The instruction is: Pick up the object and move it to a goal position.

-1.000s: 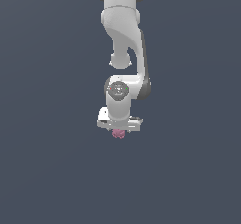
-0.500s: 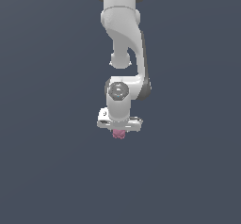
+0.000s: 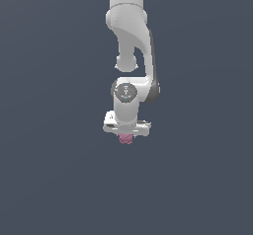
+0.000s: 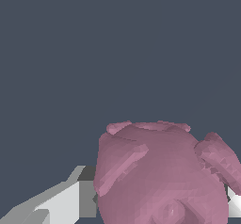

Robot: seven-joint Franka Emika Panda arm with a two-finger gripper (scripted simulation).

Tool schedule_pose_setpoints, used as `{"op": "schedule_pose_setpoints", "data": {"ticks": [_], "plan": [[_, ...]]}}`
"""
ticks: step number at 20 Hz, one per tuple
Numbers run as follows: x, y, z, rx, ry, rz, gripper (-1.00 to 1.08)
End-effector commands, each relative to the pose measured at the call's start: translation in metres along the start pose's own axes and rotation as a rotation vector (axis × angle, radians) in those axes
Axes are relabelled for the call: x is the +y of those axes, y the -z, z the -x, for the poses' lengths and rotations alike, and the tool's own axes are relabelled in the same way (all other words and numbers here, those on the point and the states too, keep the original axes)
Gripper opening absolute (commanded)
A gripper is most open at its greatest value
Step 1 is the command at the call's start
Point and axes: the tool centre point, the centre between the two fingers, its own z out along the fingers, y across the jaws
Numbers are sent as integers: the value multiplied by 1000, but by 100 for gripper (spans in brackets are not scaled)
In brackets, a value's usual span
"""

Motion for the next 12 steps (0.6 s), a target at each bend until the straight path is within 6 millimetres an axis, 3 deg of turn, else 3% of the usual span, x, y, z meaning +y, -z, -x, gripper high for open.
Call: {"op": "schedule_pose_setpoints", "data": {"ticks": [1,12], "plan": [[-5,6,5,1,1,0,-100],[-43,60,55,1,1,0,-100]]}}
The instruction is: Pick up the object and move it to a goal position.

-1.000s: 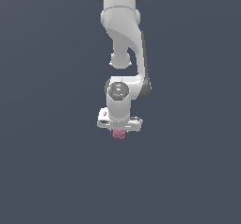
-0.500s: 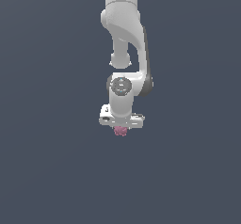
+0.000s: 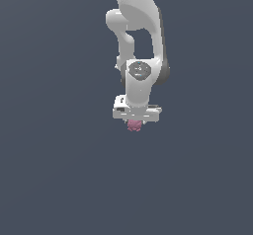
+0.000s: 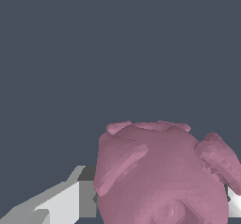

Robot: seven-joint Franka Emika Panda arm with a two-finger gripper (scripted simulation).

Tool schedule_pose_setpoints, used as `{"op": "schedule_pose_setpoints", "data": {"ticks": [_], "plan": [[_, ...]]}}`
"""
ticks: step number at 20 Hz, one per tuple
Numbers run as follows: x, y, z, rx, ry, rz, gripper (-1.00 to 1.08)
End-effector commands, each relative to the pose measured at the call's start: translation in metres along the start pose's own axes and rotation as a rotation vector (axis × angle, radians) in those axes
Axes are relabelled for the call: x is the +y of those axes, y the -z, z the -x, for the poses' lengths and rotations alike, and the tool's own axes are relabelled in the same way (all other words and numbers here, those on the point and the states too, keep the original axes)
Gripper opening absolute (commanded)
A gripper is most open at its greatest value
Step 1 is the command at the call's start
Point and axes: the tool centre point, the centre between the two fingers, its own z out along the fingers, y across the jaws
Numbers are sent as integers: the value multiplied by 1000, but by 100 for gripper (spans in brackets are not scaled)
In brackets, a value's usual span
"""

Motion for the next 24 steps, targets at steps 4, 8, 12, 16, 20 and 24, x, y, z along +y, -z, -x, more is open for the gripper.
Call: {"op": "schedule_pose_setpoints", "data": {"ticks": [4,8,12,16,20,24], "plan": [[-27,38,34,1,1,0,-100],[-46,64,57,1,1,1,-100],[-62,87,76,2,1,2,-100],[-75,103,89,2,1,2,-100],[-82,114,97,1,1,1,-100],[-85,118,100,1,1,1,-100]]}}
